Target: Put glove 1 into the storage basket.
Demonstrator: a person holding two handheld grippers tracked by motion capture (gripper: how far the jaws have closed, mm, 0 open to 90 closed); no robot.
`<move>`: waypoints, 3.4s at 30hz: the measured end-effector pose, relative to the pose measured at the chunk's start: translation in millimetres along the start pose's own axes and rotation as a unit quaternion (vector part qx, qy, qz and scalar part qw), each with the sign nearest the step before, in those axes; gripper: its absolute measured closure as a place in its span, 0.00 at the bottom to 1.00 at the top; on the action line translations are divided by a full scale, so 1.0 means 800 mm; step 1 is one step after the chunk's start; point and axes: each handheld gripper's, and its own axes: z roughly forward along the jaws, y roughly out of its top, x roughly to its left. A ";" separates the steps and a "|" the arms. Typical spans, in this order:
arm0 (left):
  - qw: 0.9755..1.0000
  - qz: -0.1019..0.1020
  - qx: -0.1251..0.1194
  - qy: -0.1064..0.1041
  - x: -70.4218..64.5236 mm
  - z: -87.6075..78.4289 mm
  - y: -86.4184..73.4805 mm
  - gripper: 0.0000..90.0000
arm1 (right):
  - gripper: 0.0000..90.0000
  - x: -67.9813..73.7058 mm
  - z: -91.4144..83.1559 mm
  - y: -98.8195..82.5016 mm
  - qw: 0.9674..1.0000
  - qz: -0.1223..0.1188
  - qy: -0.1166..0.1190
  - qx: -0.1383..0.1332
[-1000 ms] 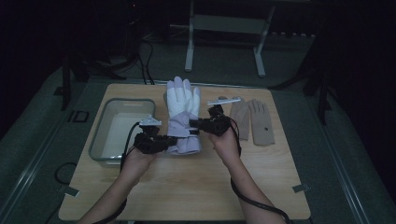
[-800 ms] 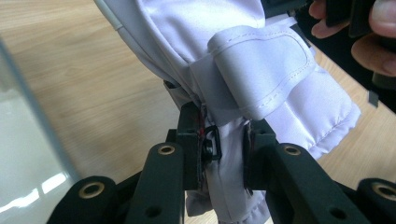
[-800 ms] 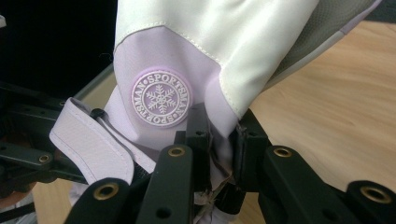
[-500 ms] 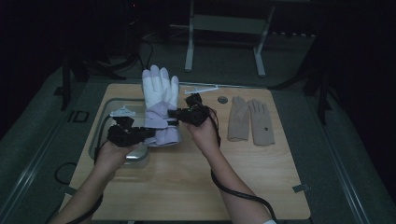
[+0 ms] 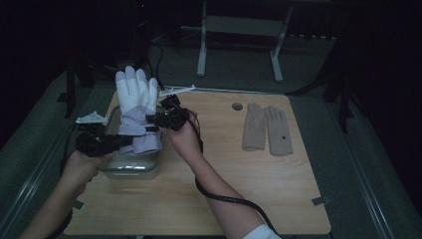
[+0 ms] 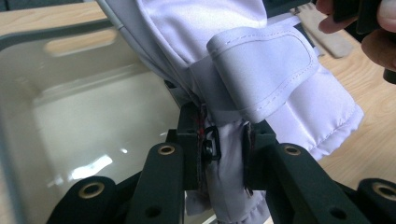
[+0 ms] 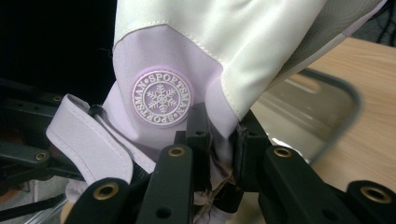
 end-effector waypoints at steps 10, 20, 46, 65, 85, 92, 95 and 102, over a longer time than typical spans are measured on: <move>0.999 -0.016 0.040 0.004 0.042 0.016 -0.033 0.82 | 0.88 0.011 0.063 -0.021 0.999 0.006 -0.018 0.030; 0.995 -0.027 0.092 0.000 0.062 0.051 -0.051 0.82 | 0.88 0.000 0.100 -0.056 0.997 0.027 -0.051 0.054; 0.995 -0.020 0.082 0.043 0.051 0.046 -0.060 0.64 | 0.88 -0.014 0.114 -0.077 0.991 0.097 -0.052 0.072; 0.991 0.036 0.064 0.110 0.022 0.116 -0.007 0.98 | 0.86 -0.016 0.124 -0.080 0.988 0.081 -0.073 0.109; 0.988 -0.035 0.131 0.078 0.042 0.151 -0.003 1.00 | 0.72 0.002 0.102 -0.067 0.989 0.007 -0.115 0.095; 0.982 -0.035 0.172 0.068 0.041 0.163 0.002 1.00 | 0.68 -0.007 0.047 -0.044 0.993 0.009 -0.110 0.034; 0.979 -0.024 0.189 0.075 0.037 0.169 0.005 1.00 | 0.64 -0.014 0.032 -0.043 0.993 0.008 -0.110 0.029; 0.978 -0.010 0.193 0.075 0.029 0.178 0.010 1.00 | 0.64 -0.036 -0.004 -0.055 0.994 0.016 -0.105 0.012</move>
